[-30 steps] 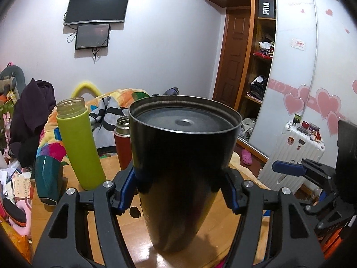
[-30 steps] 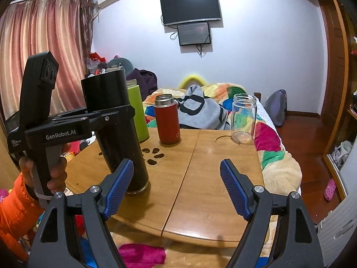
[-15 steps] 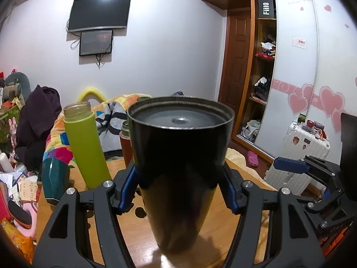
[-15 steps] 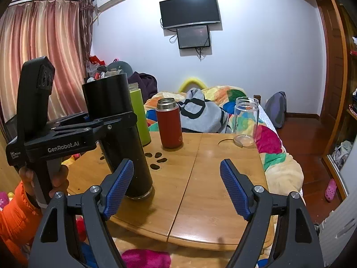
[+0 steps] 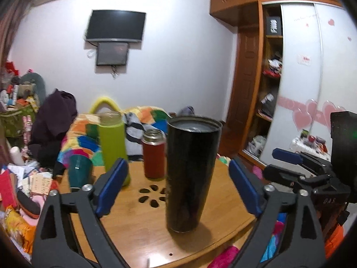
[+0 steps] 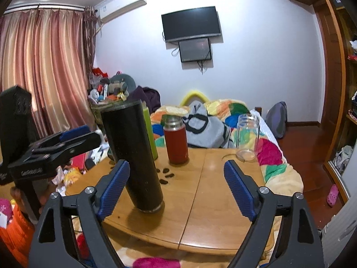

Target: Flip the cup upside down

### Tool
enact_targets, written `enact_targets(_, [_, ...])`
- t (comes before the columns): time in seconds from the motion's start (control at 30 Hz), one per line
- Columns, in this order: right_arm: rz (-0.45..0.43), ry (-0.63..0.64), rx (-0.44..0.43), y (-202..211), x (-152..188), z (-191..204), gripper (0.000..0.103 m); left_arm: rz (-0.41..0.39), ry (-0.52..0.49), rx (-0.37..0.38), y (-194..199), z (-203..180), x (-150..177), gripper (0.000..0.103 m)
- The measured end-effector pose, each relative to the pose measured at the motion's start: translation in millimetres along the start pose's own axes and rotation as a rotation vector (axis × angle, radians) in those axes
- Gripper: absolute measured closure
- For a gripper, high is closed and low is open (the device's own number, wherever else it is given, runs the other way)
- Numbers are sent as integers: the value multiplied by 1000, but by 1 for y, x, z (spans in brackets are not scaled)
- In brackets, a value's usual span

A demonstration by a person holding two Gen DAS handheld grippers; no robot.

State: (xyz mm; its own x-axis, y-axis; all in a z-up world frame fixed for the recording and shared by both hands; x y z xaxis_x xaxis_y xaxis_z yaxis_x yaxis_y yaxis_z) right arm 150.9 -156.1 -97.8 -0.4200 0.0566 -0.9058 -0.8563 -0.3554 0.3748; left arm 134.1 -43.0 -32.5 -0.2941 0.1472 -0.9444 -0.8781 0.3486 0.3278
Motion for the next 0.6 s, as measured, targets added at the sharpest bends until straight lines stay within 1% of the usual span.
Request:
enact_targets(0.1, [-30, -11, -10, 8, -8, 6, 16, -35, 4, -63, 17, 7, -4, 1])
enact_targets(0.17, [-49, -18, -14, 12, -13, 9, 10, -51, 0, -92, 25, 9, -5, 0])
enact_targets(0.23, [-76, -21, -13, 18, -17, 14, 1, -64, -8, -125, 34, 11, -5, 0])
enact_targets(0.27, [-89, -19, -10, 20, -18, 16, 0, -70, -11, -144, 38, 11, -6, 0])
enact_targets(0.37, [-129, 9, 12, 28, -22, 24, 0, -73, -18, -167, 44, 9, -5, 0])
enact_targets(0.5, [-161, 63, 41, 35, -20, 36, 0, -81, -30, -195, 51, 5, 0, 0])
enact_targets(0.6, [-171, 79, 47, 38, -18, 43, 0, -84, -39, -207, 55, 2, 4, 0])
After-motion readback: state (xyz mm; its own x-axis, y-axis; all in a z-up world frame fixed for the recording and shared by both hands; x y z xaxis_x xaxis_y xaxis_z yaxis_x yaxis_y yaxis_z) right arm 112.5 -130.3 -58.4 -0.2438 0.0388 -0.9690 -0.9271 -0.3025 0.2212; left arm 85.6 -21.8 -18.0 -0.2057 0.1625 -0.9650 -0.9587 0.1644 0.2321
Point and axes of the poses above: each gripper's, at about its wrist camera, not at the fingertips, and y roughly against the way its jaws point, z to its left, x to its underside, the point moved 10 cm from there along -y, roughly the way its jaws point, and after that the axes turned 8 degrees about -y, right-handed, at the moved point
